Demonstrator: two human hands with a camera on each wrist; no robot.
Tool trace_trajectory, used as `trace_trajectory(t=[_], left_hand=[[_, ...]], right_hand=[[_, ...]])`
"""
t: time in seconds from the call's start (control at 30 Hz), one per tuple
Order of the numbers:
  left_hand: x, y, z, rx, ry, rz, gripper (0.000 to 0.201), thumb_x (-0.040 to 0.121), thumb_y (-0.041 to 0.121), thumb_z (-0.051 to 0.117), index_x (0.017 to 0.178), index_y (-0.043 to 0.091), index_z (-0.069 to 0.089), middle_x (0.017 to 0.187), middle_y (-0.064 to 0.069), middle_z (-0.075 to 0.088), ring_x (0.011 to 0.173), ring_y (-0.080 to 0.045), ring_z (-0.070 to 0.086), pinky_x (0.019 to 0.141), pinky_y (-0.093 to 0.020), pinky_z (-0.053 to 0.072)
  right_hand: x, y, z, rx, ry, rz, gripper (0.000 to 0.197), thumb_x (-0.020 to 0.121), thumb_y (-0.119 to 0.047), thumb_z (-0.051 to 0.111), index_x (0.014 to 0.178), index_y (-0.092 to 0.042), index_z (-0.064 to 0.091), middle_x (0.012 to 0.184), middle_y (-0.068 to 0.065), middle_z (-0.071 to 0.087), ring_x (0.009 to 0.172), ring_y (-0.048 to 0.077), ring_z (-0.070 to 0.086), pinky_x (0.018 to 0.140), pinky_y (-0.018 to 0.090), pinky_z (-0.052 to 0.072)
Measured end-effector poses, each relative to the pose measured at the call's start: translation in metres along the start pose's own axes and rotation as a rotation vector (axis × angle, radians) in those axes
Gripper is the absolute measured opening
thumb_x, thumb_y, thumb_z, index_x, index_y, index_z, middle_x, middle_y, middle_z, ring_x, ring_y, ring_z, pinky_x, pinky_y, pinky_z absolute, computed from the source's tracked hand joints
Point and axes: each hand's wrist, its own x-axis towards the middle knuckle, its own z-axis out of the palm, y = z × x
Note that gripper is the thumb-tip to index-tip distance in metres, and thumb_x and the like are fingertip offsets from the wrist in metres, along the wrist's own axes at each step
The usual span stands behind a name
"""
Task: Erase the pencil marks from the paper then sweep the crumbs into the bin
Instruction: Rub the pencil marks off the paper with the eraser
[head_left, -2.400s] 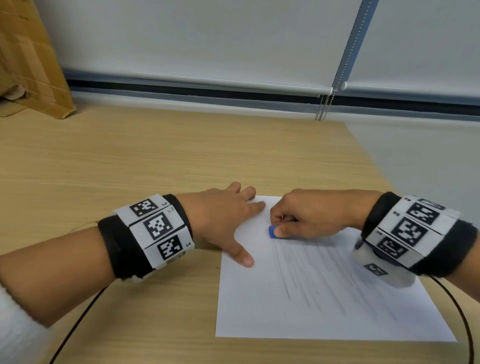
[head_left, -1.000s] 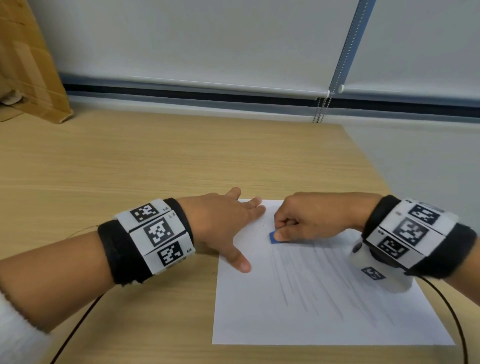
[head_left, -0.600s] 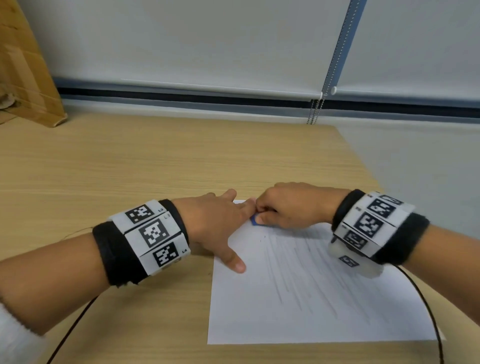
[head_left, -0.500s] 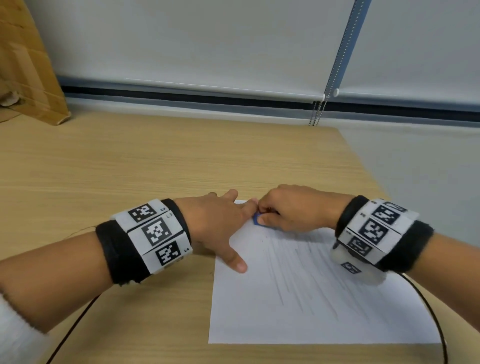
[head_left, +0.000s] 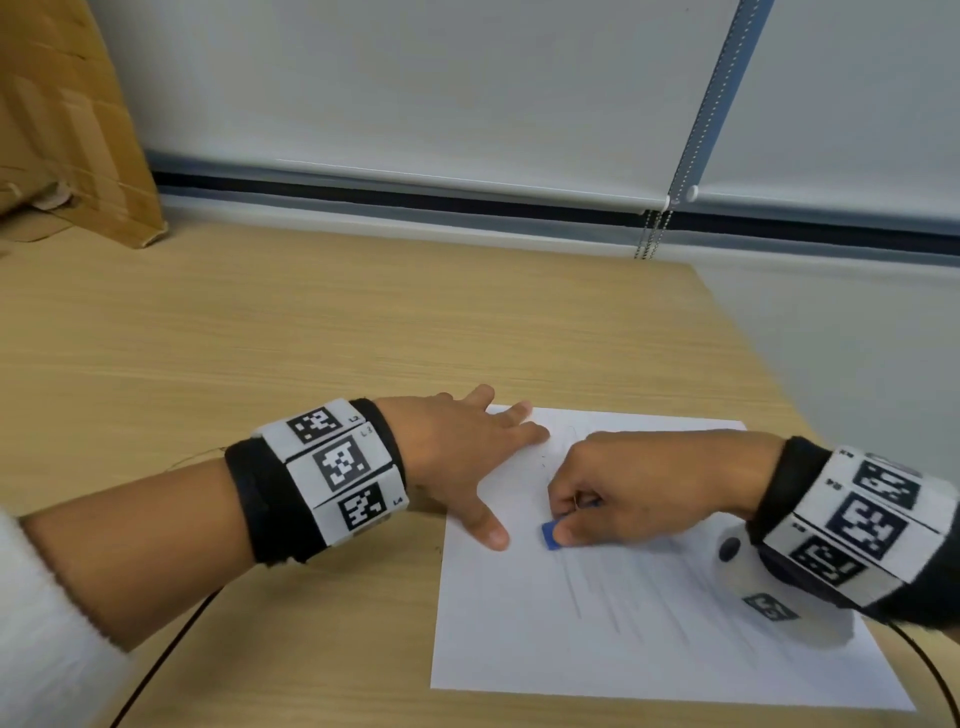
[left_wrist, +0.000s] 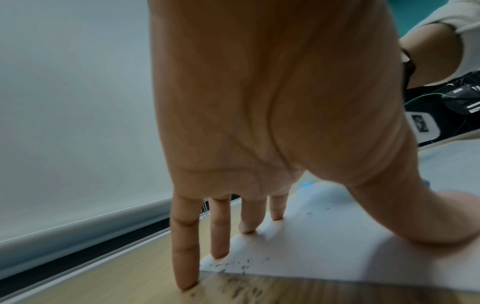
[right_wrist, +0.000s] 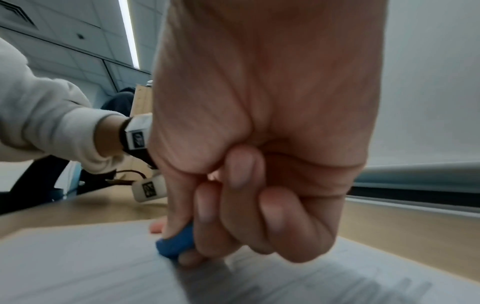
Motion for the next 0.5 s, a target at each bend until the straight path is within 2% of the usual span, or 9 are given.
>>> trace_trajectory(t=[0.13,0.17,0.27,0.33,0.43,0.5], left_hand=[[0.002,-0.002,0.002,-0.011,0.010,0.007,0.108,0.076,0.065,0.068,0.154,0.038,-0.003,0.163,0.009,-0.009,0.144,-0.024,0.006,0.108,-0.045,0.027],[0.002,-0.002,0.002,-0.012,0.007,0.005,0.108,0.076,0.065,0.067,0.154,0.038,-0.003,0.163,0.010,-0.009,0.144,-0.024,0.005,0.108,-0.045,0.026],[0.002,-0.001,0.001,-0.004,-0.006,-0.006,0.110,0.076,0.065,0.067,0.154,0.035,-0.005,0.162,0.011,-0.012,0.146,-0.024,0.002,0.111,-0.044,0.023],[0.001,-0.001,0.001,-0.006,-0.004,-0.007,0.110,0.076,0.065,0.067,0.154,0.035,-0.005,0.162,0.011,-0.012,0.145,-0.024,0.003,0.110,-0.044,0.025],[0.003,-0.003,0.002,-0.010,-0.005,0.003,0.110,0.075,0.066,0.067,0.154,0.036,-0.004,0.162,0.011,-0.011,0.144,-0.023,0.005,0.107,-0.045,0.027],[0.003,-0.004,0.003,-0.009,-0.004,0.001,0.110,0.074,0.067,0.067,0.154,0.037,-0.003,0.162,0.012,-0.010,0.144,-0.024,0.007,0.106,-0.046,0.029]], right_hand=[[0.010,0.013,-0.004,-0.028,0.173,0.088,0.037,0.095,-0.040,0.050,0.066,-0.017,0.050,0.057,-0.003,0.049,0.051,0.014,0.039,0.053,0.028,0.034],[0.009,0.014,-0.001,-0.014,0.178,0.079,0.036,0.096,-0.038,0.050,0.067,-0.016,0.050,0.058,-0.003,0.049,0.052,0.014,0.039,0.053,0.028,0.034],[-0.003,0.004,0.006,0.046,0.025,0.010,0.034,0.094,-0.037,0.052,0.070,-0.013,0.053,0.059,-0.002,0.047,0.052,0.013,0.037,0.052,0.024,0.033],[-0.004,0.000,0.003,0.039,-0.001,-0.003,0.038,0.094,-0.040,0.053,0.069,-0.011,0.054,0.058,-0.002,0.046,0.052,0.013,0.037,0.051,0.022,0.032],[0.006,0.010,-0.003,-0.038,0.153,0.072,0.043,0.095,-0.044,0.049,0.066,-0.012,0.051,0.057,-0.001,0.048,0.051,0.015,0.038,0.052,0.028,0.033],[0.005,0.012,0.001,-0.040,0.191,0.082,0.041,0.096,-0.042,0.048,0.067,-0.013,0.050,0.058,0.000,0.050,0.051,0.015,0.039,0.053,0.030,0.034]])
